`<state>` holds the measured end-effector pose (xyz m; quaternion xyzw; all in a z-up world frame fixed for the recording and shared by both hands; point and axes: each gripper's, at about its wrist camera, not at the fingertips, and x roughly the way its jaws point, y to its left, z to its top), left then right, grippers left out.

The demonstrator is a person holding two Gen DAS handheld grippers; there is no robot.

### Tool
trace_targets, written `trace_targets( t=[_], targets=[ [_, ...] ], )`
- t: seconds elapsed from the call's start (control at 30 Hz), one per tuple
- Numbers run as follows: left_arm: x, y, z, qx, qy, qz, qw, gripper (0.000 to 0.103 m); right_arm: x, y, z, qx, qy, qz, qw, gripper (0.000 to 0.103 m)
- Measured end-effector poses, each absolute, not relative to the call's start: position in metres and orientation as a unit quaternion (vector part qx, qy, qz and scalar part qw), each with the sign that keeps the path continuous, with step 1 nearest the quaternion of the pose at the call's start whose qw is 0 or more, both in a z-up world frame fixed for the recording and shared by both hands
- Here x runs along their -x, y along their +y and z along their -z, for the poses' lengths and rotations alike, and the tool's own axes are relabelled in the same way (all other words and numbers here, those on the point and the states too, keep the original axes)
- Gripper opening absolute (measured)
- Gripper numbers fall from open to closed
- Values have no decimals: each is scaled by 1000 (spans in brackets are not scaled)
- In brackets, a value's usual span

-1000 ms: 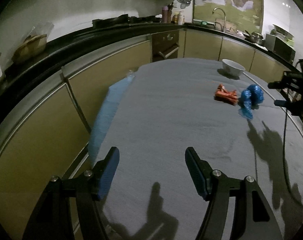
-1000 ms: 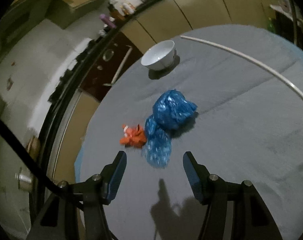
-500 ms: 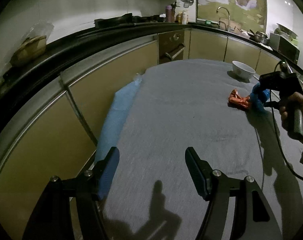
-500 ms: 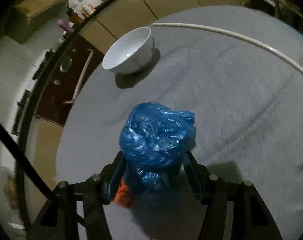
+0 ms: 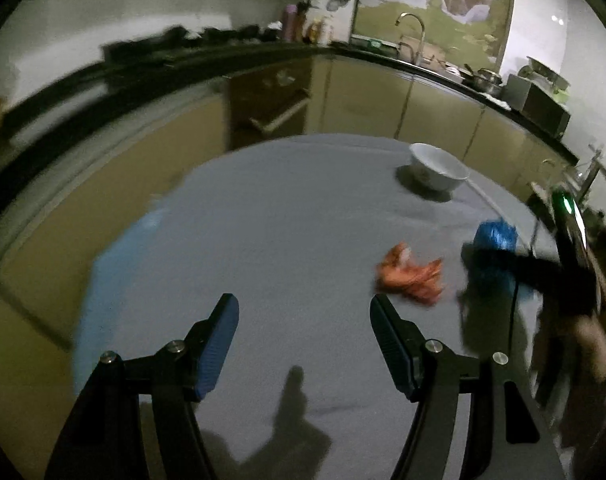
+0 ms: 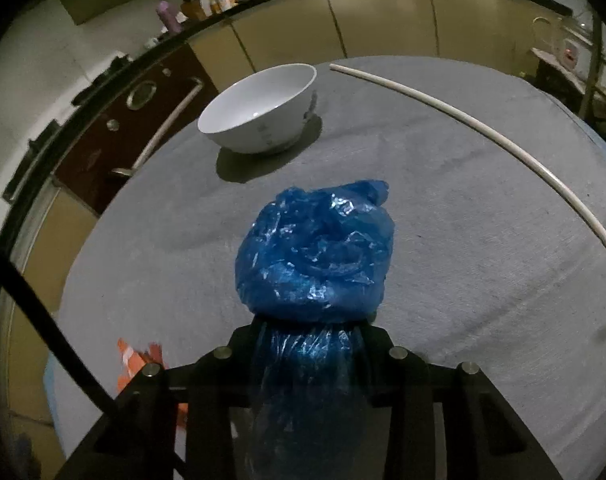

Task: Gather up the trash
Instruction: 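Close the left gripper on the orange plastic bag while right holds the blue bag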

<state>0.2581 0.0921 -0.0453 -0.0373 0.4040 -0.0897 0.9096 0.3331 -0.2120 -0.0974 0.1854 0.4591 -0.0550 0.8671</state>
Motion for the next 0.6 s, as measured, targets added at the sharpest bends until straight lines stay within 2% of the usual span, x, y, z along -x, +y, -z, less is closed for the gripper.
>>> trace_targets(
  t=[0.23,0.53,0.57,0.6],
  targets=[
    [-311,24,71,52,451,78,888,69,-256,-236,80,-159,440,-7,884,39],
    [-346,-9,99,102,494,70,860,69,-153,-244,67,-171,407,-48,896,39],
    [-348,-11,103,104,500,70,857,60,-143,-244,68,-174,408,-52,895,39],
    [-350,-12,109,108,508,74,851,45,-138,-244,69,-175,409,-54,894,39]
  ],
)
